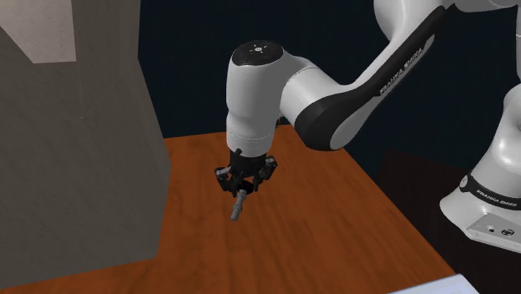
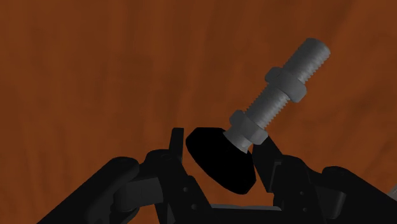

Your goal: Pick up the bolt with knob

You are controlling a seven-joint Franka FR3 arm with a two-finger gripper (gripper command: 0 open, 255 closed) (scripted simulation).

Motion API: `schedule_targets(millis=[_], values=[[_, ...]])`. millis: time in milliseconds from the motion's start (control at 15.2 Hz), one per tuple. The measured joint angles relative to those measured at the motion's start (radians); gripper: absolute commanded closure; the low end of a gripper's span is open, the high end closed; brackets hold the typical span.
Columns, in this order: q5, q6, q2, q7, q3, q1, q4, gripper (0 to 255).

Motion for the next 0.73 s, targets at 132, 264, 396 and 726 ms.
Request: schedule_targets(millis=[132, 264, 396, 726], values=[[0.013, -0.015, -0.016, -0.010, 0.008, -0.005, 0.002, 255], [0.027, -0.032, -0.032, -0.019, 0.016, -0.009, 0.006, 255], [0.041, -0.050, -0.047, -0.032, 0.024, -0.016, 0.012, 255], [0.072, -0.101, -0.076, -0.059, 0.040, -0.023, 0.043, 255]])
